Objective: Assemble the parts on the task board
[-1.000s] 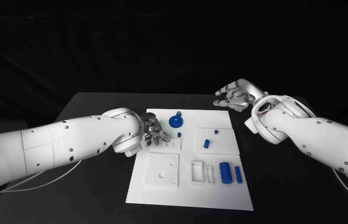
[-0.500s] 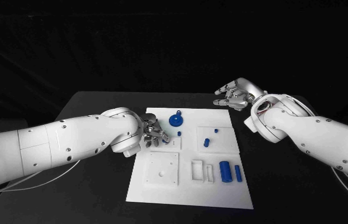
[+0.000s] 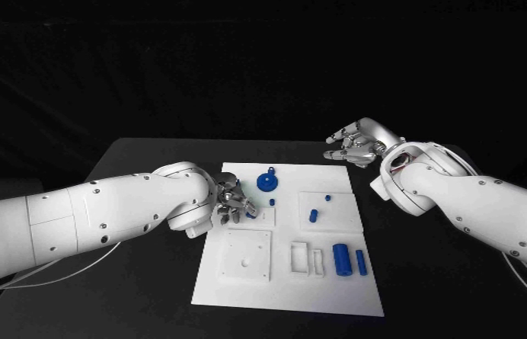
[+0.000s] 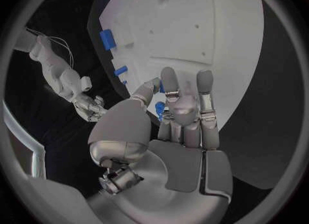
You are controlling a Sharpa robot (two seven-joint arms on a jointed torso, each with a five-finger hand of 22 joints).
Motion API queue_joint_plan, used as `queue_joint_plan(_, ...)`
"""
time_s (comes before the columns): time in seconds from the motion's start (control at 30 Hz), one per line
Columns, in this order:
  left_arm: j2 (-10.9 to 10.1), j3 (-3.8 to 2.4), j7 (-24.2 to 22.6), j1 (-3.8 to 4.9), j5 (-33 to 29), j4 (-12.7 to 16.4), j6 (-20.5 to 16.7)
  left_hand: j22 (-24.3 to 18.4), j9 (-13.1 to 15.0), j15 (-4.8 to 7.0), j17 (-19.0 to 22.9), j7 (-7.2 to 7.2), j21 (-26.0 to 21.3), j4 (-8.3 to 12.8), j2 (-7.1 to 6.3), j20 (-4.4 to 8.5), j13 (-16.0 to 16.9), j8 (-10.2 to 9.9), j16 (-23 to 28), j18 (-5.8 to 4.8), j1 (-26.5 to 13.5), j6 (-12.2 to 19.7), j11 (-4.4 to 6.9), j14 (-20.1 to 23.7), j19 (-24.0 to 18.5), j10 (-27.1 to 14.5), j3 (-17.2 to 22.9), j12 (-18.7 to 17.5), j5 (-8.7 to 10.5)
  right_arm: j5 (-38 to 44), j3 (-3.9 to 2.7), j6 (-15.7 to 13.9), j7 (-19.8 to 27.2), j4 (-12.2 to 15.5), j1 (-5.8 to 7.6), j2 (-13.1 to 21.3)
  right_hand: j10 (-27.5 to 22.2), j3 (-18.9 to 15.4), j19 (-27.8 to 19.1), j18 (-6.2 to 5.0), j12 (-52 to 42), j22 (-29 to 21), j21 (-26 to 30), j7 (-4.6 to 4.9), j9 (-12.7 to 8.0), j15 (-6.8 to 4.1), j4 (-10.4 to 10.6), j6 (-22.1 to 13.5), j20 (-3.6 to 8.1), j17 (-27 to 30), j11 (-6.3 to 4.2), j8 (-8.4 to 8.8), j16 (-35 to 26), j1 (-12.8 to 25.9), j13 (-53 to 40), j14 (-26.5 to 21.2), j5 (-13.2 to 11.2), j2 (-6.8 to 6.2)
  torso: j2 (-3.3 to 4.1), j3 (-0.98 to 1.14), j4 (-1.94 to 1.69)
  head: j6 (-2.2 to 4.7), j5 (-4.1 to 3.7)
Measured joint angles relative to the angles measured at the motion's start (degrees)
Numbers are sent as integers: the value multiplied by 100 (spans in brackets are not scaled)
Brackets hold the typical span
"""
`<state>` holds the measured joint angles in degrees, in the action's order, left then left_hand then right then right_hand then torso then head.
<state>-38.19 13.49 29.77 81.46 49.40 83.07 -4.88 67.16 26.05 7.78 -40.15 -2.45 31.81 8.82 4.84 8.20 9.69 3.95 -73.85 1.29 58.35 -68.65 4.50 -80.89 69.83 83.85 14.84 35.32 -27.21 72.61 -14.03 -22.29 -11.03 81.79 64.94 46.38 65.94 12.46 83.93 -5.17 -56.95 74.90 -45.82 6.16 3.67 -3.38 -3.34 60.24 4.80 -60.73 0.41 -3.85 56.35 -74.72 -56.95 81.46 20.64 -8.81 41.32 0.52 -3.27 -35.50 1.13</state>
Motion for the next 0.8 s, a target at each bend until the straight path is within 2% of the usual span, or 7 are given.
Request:
queue_joint_plan(0.1,6,-2,10,1,22,-5,14,30,11,17,-23,0,-16,-11,0,0,0,0,-3,0,0,0,0,-19,0,0,-12,16,42,0,0,3,-2,-2,0,-1,0,7,0,0,0,0,0,0,0,0,-7,0,0,0,0,0,0,0,0,0,0,0,1,1,4,3,1)
queue_joint_plan(0.43,54,-3,49,4,140,-36,37,187,644,-4,-119,0,-121,-63,1,-21,-3,-1,-88,1,1,0,19,-42,62,21,-78,84,155,-1,0,9,-6,-6,0,-1,0,22,0,1,0,0,0,-1,0,0,-22,0,0,0,0,0,0,22,-1,0,52,-23,10,4,8,15,-1)
queue_joint_plan(0.73,77,-4,68,4,232,-42,55,287,921,-12,-165,0,-200,-64,1,-19,7,-3,-116,2,2,0,17,-50,103,23,-80,117,176,-1,0,14,-7,-12,0,-5,0,37,0,1,0,0,0,-1,0,0,-37,-1,0,-1,0,0,0,22,-2,0,74,-23,11,7,4,15,-9)
queue_joint_plan(0.8,77,-4,73,2,250,-41,62,305,1081,-12,-165,0,-200,-70,0,-20,14,-17,-116,1,2,0,9,-50,103,31,-86,116,176,-1,0,15,-8,-13,0,-5,0,37,0,1,0,0,0,-1,0,0,-37,-1,0,-1,0,0,0,22,-2,0,79,-23,11,7,4,10,-9)
